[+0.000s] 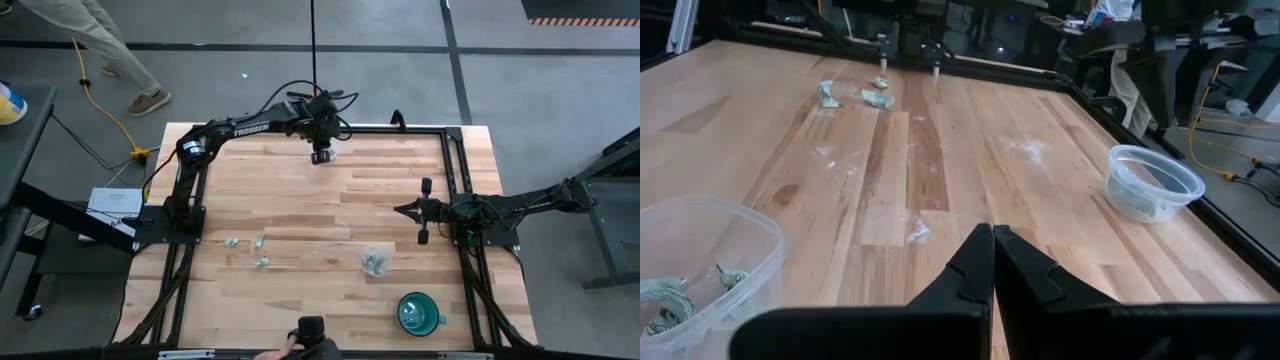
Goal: Pick and place Stevia / Truvia into bins
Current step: Put the light green stevia packet into the top transparent container
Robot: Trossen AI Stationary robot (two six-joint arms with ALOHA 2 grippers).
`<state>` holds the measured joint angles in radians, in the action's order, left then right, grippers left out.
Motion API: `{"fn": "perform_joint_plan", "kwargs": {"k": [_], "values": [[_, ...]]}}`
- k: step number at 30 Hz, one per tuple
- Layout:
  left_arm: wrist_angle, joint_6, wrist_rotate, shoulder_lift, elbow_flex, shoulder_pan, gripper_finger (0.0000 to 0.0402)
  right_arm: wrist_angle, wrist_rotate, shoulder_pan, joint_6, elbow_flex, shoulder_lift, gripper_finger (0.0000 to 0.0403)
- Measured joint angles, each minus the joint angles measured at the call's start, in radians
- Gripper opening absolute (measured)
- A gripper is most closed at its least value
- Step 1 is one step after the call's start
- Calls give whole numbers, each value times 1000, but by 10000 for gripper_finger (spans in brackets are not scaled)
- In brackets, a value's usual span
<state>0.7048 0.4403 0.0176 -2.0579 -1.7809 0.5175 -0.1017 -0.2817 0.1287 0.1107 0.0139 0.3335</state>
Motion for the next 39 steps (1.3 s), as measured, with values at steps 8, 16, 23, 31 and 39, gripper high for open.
{"fn": "perform_joint_plan", "kwargs": {"k": [8, 16, 23, 31, 39], "values": [[129, -255, -1, 5, -1, -51, 258, 0, -23, 0, 2, 0, 0, 0], [705, -633, 30, 13, -32, -227, 307, 0, -26, 0, -1, 0, 0, 0], [868, -873, -24, 13, -3, -475, 303, 2, -26, 0, -2, 0, 0, 0], [866, -1095, 18, 13, -3, -649, 287, 1, -26, 0, 3, 0, 0, 0], [865, -1180, 0, 17, 41, -718, 271, 1, -26, 0, 3, 0, 0, 0]]}}
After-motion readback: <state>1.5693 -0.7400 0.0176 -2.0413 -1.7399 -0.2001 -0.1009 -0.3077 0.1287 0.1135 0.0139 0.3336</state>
